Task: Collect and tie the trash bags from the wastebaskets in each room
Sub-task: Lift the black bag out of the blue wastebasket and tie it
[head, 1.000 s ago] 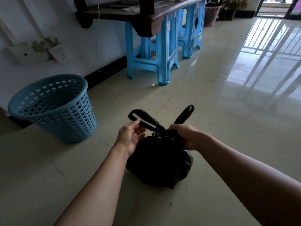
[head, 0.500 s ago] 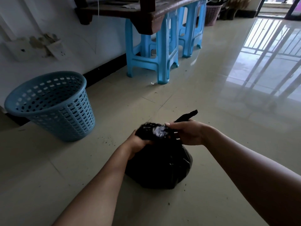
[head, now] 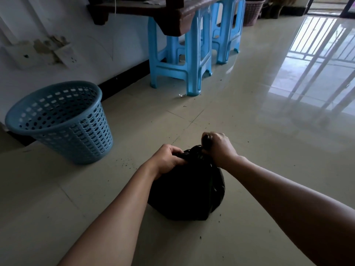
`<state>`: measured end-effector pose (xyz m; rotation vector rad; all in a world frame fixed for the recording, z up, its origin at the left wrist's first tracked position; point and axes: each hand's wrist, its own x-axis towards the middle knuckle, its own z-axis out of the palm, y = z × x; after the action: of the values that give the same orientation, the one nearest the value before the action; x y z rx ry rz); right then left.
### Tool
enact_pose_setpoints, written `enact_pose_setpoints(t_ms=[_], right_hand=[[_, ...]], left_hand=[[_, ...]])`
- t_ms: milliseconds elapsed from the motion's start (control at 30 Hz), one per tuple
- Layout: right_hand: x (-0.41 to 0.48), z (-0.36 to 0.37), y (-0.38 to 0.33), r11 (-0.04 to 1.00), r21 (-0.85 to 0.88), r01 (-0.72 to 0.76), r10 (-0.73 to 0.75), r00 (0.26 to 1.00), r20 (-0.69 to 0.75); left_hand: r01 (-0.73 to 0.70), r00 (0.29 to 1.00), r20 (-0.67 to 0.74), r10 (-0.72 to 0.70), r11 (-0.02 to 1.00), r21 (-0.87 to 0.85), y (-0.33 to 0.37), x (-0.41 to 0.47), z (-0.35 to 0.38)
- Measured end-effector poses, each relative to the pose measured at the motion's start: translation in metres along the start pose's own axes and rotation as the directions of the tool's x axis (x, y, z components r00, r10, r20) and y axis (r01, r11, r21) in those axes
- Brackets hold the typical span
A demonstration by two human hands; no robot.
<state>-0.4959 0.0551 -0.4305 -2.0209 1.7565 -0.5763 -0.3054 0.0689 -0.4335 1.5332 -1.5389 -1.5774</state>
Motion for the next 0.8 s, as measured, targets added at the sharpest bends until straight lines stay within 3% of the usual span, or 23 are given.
enact_pose_setpoints(t_ms=[100, 200, 233, 267, 333, 400, 467, 533, 633, 800], right_hand=[[-0.010, 0.006, 0.008, 0.975, -0.187, 0.120, -0.129, 0.991, -0.037], [-0.015, 0.017, 0.011, 0.974, -0.221, 0.049, -0.058, 0.998, -0.033], [-0.014, 0.020, 0.012, 0.987, -0.157, -0.030, 0.029, 1.000, -0.010], [-0.013, 0.021, 0.012, 0.989, 0.017, -0.150, 0.149, 0.987, 0.066], [-0.010, 0.020, 0.014, 0.802, 0.436, -0.408, 0.262, 0.897, 0.356], [-0.011, 0.010, 0.018, 0.643, 0.535, -0.548, 0.212, 0.799, 0.563], [-0.012, 0.001, 0.024, 0.538, 0.561, -0.629, 0.221, 0.747, 0.627], [-0.008, -0.004, 0.030, 0.478, 0.596, -0.645, 0.304, 0.758, 0.576], [-0.007, -0.002, 0.035, 0.473, 0.646, -0.599, 0.450, 0.794, 0.408], [-0.011, 0.001, 0.040, 0.449, 0.683, -0.576, 0.519, 0.790, 0.326]], left_hand=[[-0.012, 0.998, 0.060, 0.012, 1.000, 0.014, 0.007, -0.001, 0.007], [0.032, 0.999, 0.042, -0.033, 0.999, 0.019, 0.001, -0.001, 0.009], [0.064, 0.998, 0.029, -0.064, 0.998, 0.021, -0.004, -0.002, 0.008], [0.103, 0.994, 0.028, -0.104, 0.994, 0.033, -0.008, -0.003, 0.005], [0.177, 0.981, 0.065, -0.182, 0.982, 0.066, -0.016, -0.007, -0.002], [0.221, 0.970, 0.101, -0.222, 0.975, 0.021, -0.020, -0.008, -0.011], [0.217, 0.975, 0.052, -0.215, 0.975, -0.049, -0.020, -0.004, -0.015], [0.164, 0.982, -0.087, -0.170, 0.984, -0.069, -0.017, 0.005, -0.011], [0.053, 0.971, -0.229, -0.066, 0.997, -0.062, -0.011, 0.020, 0.007], [0.079, 0.993, -0.093, -0.072, 0.994, 0.074, -0.007, 0.028, 0.036]])
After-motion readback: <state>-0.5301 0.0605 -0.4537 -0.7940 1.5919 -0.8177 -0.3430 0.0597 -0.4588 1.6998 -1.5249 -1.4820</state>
